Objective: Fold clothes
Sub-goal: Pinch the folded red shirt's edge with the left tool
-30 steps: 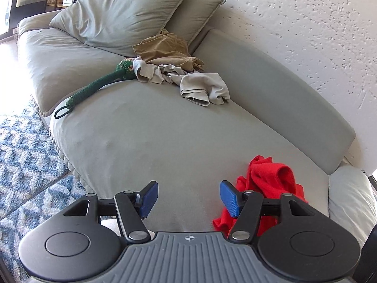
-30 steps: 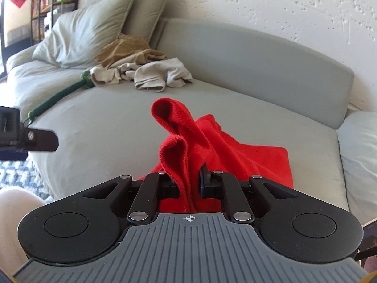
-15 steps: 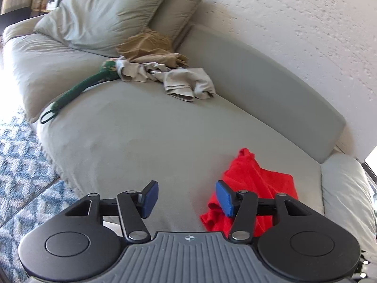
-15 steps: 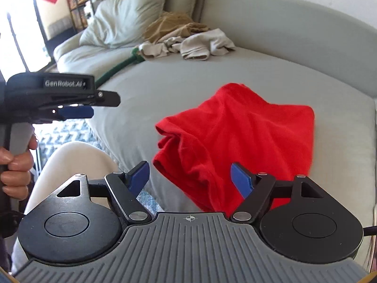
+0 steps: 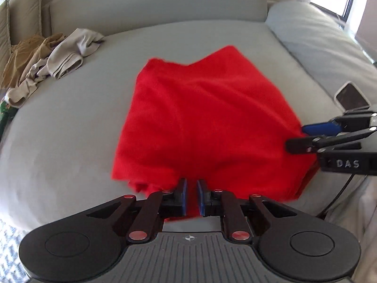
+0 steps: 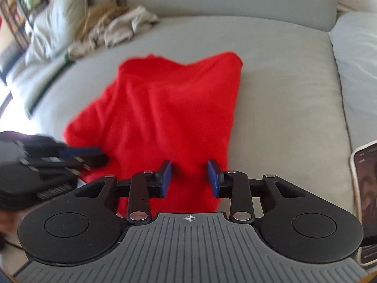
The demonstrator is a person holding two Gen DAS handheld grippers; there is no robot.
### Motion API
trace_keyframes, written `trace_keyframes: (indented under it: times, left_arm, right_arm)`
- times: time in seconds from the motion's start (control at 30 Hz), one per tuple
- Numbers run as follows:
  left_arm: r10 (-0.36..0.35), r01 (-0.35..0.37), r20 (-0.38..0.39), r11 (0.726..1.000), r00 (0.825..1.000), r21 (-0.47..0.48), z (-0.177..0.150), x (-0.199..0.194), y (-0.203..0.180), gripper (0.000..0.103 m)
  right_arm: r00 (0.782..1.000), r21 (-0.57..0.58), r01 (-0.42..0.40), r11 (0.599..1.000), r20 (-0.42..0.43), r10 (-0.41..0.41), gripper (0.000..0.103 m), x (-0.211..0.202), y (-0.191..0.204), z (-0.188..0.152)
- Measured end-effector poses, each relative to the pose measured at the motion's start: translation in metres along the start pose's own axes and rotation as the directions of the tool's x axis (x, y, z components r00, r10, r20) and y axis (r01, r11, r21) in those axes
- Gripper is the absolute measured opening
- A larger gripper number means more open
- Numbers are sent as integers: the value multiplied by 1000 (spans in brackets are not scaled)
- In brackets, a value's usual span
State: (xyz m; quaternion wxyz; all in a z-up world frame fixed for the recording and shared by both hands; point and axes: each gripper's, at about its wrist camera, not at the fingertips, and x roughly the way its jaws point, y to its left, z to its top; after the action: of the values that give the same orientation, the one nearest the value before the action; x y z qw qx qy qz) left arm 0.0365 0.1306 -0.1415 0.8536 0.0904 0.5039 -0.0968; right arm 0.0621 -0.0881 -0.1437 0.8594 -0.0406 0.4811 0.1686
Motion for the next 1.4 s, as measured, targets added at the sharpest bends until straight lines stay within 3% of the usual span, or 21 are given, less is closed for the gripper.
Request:
trace_keyframes:
  times: [0.1, 0.23, 0.27, 0.37, 0.4, 0.47, 0.5, 0.53, 0.6, 0.67, 0.73, 0.8, 0.83, 0.87, 0.9, 0.97, 1.0, 1.1, 1.2, 1.33, 1.4]
  left_arm:
    - [79, -80, -38, 996, 996, -27, -10, -9, 19, 14]
    - [-18, 34, 109, 990, 994, -139, 3, -44, 33, 22]
    - [-47, 72, 157, 985, 987, -158, 11, -52, 32, 24]
    - [-78, 124, 273, 980, 959, -158, 42, -56, 19, 37]
    - [-70, 119, 297, 982, 952, -149, 53, -51, 13, 37]
    - [-59, 106, 300, 984, 952, -143, 75, -32, 6, 35]
    - [-60, 106, 291, 984, 955, -144, 84, -20, 4, 31]
    - [-65, 109, 278, 983, 958, -146, 93, -9, 4, 21]
    - [-78, 119, 258, 982, 963, -148, 108, 14, 4, 13]
    - [-81, 122, 251, 981, 965, -152, 116, 34, 9, 12]
    - [-27, 74, 238, 979, 971, -188, 118, 51, 19, 8]
    - [4, 59, 210, 954, 978, -294, 112, 66, 40, 5]
    - [-6, 79, 210, 937, 978, -341, 107, 69, 50, 8]
    - [-24, 109, 218, 918, 976, -382, 101, 71, 58, 9]
    - [-30, 122, 230, 909, 973, -398, 97, 70, 63, 9]
    - [-17, 120, 254, 910, 967, -396, 93, 58, 61, 9]
    - [-9, 117, 266, 912, 964, -394, 91, 51, 60, 9]
    - [-68, 179, 310, 922, 948, -343, 87, 25, 47, 9]
    - [-152, 234, 287, 931, 946, -280, 77, 9, 28, 10]
    - [-85, 129, 190, 964, 978, -233, 58, 9, 11, 4]
    - [-40, 72, 151, 973, 988, -217, 49, 13, 8, 6]
  right_arm:
    - [999, 39, -34, 999, -11, 35, 47, -17, -18, -6]
    - [995, 129, -103, 986, 30, 100, 53, -41, -44, 2]
    - [993, 148, -111, 983, 53, 104, 60, -44, -49, 8]
    - [989, 213, -122, 969, 107, 101, 63, -44, -61, 25]
    - [987, 234, -124, 964, 125, 97, 61, -41, -64, 30]
    - [981, 254, -158, 954, 149, 123, 36, -29, -64, 41]
    - [978, 263, -176, 949, 160, 137, 31, -23, -65, 47]
    - [973, 271, -194, 943, 171, 152, 28, -16, -65, 52]
    - [961, 275, -259, 926, 171, 218, 28, 2, -62, 62]
    - [940, 237, -335, 912, 154, 305, 28, 21, -54, 69]
    - [933, 194, -356, 914, 121, 338, 28, 40, -49, 71]
    - [935, 205, -352, 913, 116, 334, 5, 54, -55, 71]
    - [941, 248, -335, 909, 134, 310, 0, 59, -65, 70]
    - [947, 290, -318, 903, 150, 285, 0, 63, -75, 68]
    - [966, 353, -248, 902, 155, 206, 0, 63, -87, 67]
    - [989, 400, -85, 912, 143, 30, 11, 58, -107, 62]
    - [990, 422, -87, 903, 140, 30, 11, 56, -118, 60]
    - [978, 456, -192, 869, 159, 132, 11, 49, -132, 56]
    - [958, 423, -274, 864, 199, 206, 13, 38, -122, 62]
    - [930, 362, -360, 860, 214, 299, 31, 44, -94, 86]
    - [922, 363, -387, 848, 127, 366, 36, 69, -83, 96]
